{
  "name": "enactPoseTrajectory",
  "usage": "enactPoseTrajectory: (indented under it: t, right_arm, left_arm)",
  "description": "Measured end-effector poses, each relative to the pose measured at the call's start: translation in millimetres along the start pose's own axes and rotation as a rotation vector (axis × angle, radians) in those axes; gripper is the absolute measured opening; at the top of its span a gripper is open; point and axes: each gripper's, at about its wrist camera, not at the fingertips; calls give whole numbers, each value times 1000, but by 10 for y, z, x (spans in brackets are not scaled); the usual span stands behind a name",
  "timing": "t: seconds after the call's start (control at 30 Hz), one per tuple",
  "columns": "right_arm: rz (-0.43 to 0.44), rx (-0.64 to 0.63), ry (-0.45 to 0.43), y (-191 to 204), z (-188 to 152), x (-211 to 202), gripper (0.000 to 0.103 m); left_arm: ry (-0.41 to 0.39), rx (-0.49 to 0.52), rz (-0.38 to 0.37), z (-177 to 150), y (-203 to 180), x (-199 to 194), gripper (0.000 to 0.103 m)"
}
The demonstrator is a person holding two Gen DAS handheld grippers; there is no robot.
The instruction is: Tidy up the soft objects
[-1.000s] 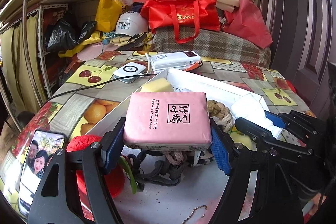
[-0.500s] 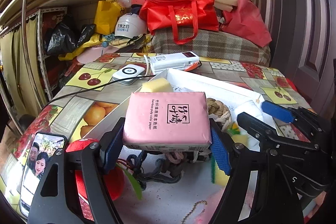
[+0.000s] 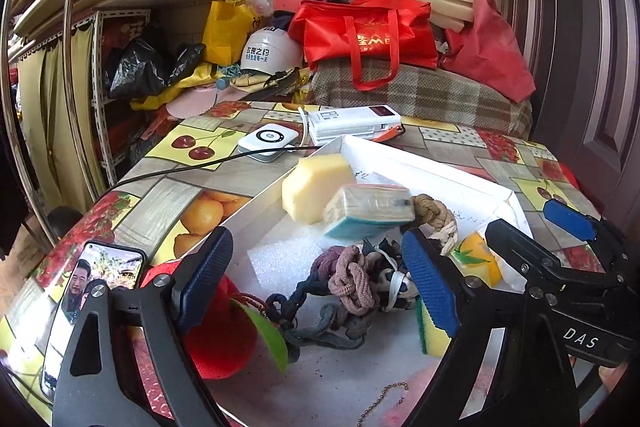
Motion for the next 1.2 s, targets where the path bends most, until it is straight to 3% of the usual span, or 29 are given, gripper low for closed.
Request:
enactPoseTrajectory:
  t: [0.2,0.33,0.63,0.77,1.03,1.2]
  right_arm:
    - [-12,3,-12,-2,-8,-22,103]
    - [-18,10,-33,-25,-14,-62,103]
    - [-55,26,-172,-29,-69,-371,103]
    - [-51,26,-172,-36,-110,-459,103]
    - [-7,85,-152,-231,-294,-767,103]
    - [-13,108,-158,-364,-465,-1120,103]
  left_arm:
    - [0,-1,2,-5,-5,-7,90]
    - [-8,-3,14,-2,-9,-27,99]
    - [-59,31,12,-45,-104,-182,103]
    - [-81,57,1,-72,-180,-253,103]
    - [-50,115,-65,-197,-461,-402,103]
    - [-57,169,-101,-307,-662,-581,103]
Point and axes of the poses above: each gripper's, at about its wrist camera, not at the fingertips, and x roughly the way its jaws point, y to its left, z to its top, and after that the axes turned 1 degree about -z, right-handed
